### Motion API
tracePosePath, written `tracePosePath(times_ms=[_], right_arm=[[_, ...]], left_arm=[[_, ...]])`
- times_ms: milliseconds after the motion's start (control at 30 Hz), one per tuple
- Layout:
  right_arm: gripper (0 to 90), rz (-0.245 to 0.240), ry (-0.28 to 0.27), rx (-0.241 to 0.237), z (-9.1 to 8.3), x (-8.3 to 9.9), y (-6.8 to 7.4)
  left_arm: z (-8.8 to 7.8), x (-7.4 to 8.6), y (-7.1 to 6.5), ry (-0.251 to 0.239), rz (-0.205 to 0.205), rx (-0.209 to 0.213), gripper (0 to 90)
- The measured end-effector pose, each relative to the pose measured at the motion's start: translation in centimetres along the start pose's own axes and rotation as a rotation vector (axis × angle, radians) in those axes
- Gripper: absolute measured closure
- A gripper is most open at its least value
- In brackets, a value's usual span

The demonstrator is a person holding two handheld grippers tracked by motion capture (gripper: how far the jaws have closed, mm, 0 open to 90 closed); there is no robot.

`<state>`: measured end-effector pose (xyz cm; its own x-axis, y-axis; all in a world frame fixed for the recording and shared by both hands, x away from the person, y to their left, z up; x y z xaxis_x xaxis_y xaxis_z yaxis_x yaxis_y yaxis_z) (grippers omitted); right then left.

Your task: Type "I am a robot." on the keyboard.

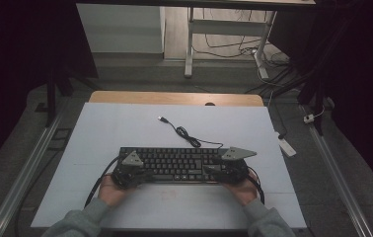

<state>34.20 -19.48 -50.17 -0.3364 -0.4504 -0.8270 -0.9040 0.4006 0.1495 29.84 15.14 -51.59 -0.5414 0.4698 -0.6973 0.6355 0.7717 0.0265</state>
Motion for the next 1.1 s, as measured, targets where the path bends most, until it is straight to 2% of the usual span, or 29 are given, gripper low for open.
tracePosePath(times_ms=[100, 233, 433, 633, 767, 933, 1100], right_arm=[[48.8, -0.002, 0.001, -0.003, 0.0, 0.0, 0.0], [48.1, -0.004, -0.002, -0.007, 0.0, 0.0, 0.0], [47.5, -0.005, 0.005, -0.001, 0.1, 0.0, 0.1], [47.4, -0.003, 0.007, -0.01, 0.1, 0.1, 0.1], [47.3, -0.004, 0.008, -0.01, 0.1, 0.1, 0.1], [47.3, -0.008, 0.015, -0.002, 0.2, 0.2, 0.1], [47.3, -0.008, 0.018, -0.006, 0.3, 0.2, 0.1]], left_arm=[[-1.3, -0.1, 0.5, -0.039, -0.04, -0.003, 78.2], [-2.9, 0.1, 1.5, -0.077, -0.094, -0.043, 60.1], [-4.1, 0.6, 3.1, -0.095, -0.17, -0.071, 44.3], [-4.2, 1.0, 4.0, -0.076, -0.2, -0.101, 36.3], [-4.0, 1.2, 4.3, -0.06, -0.2, -0.127, 32.8], [-3.8, 1.4, 4.4, -0.04, -0.194, -0.149, 31.8], [-3.6, 1.5, 4.7, -0.031, -0.192, -0.166, 35.0]])
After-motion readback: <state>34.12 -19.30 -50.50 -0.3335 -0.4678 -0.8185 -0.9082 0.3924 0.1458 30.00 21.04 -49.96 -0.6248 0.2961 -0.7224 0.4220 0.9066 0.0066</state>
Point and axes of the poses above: each handheld gripper's, and its own axes: z roughly forward along the jaws, x roughly out of its underside, y roughly to its left, the point moved 1 cm from there along z, roughly forward along the jaws, and after that the axes turned 14 degrees about -x, right-handed, at the moved point
